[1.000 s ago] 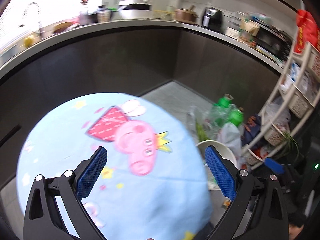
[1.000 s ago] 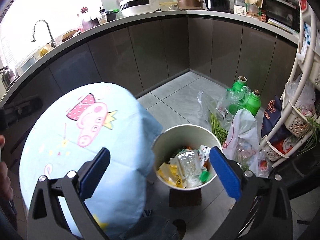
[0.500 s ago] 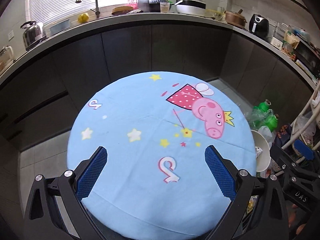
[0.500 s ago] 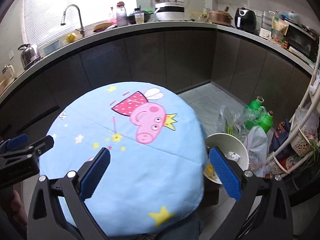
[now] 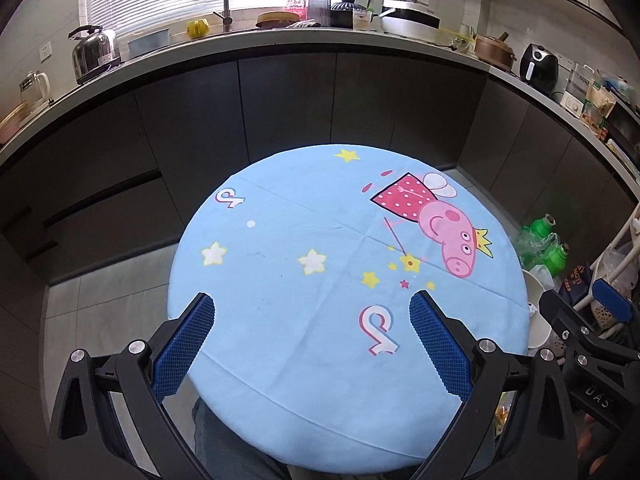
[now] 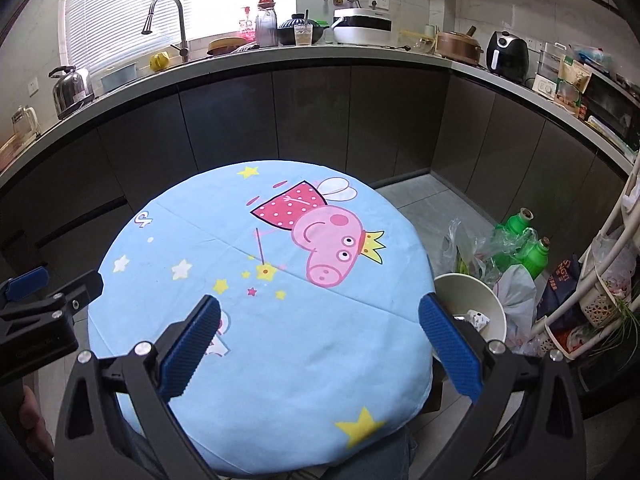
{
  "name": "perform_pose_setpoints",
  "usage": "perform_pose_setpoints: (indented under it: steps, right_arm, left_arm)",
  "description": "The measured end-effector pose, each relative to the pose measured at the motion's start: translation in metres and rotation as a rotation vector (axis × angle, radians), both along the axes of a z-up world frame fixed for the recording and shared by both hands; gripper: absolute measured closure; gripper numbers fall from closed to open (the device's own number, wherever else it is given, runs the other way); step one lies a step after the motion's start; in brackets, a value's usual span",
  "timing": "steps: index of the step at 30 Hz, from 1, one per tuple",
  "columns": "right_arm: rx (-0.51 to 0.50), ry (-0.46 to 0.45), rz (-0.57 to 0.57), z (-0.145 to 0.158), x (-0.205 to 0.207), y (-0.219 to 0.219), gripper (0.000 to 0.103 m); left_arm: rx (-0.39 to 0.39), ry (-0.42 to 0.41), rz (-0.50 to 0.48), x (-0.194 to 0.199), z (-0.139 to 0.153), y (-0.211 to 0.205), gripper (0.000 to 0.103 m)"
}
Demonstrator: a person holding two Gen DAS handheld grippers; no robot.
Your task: Collect trash
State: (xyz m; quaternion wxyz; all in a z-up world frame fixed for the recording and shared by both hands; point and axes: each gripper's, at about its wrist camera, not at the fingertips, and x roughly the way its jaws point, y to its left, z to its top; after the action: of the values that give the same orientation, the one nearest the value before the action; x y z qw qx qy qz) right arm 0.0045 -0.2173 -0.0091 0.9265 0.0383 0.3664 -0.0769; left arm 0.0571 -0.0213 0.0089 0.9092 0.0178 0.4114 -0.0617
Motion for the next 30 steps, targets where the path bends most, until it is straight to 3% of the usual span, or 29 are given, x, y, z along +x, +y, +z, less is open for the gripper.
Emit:
perform_pose_setpoints:
  steps: [30]
  right_arm:
    - [0.001,-0.001,-0.018,-0.0022,0.0013,-0.0071,0.003]
  left_arm:
    - [-0.001,-0.005,-0.008,-0.0009,0.0021,-0.004,0.009]
